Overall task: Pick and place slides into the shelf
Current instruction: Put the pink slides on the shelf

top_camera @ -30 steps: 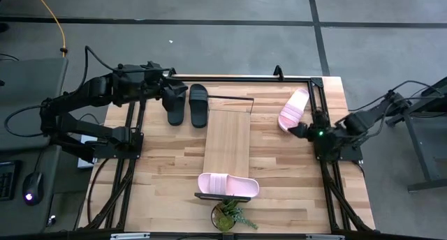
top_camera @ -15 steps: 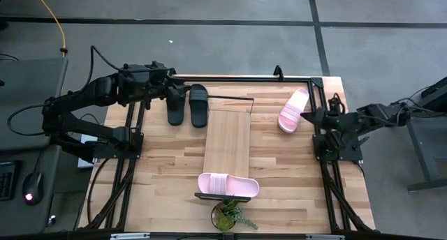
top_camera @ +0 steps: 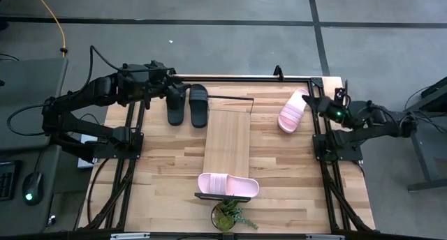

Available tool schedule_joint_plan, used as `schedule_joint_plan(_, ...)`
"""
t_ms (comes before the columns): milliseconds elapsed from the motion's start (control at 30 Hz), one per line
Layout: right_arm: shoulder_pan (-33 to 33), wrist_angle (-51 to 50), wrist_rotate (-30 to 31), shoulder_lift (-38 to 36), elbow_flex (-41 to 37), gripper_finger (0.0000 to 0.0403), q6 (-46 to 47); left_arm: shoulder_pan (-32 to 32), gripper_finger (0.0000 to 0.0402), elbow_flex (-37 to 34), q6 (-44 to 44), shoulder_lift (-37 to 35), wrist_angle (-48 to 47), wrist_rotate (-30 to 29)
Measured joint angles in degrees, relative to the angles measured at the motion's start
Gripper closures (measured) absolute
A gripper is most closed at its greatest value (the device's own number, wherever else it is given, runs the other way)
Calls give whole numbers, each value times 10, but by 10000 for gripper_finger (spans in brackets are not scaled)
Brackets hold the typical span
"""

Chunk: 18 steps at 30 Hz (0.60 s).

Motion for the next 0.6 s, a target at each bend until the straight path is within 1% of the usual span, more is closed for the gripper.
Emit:
schedule_joint_plan(167,-71,37,-48,18,5,153,-59,0,218,0,1,0,1,0)
schedule_joint_plan(333,-150,33,-91,64,54,153,-128,0,218,0,-3,0,2,5)
schedule_joint_plan(467,-222,-25,-113,107,113,153,-153,0,218,0,-3,0,2,5)
schedule_joint_plan(600,-298,-113,-170,147,172,153,-176,0,218,0,-3,0,2,5)
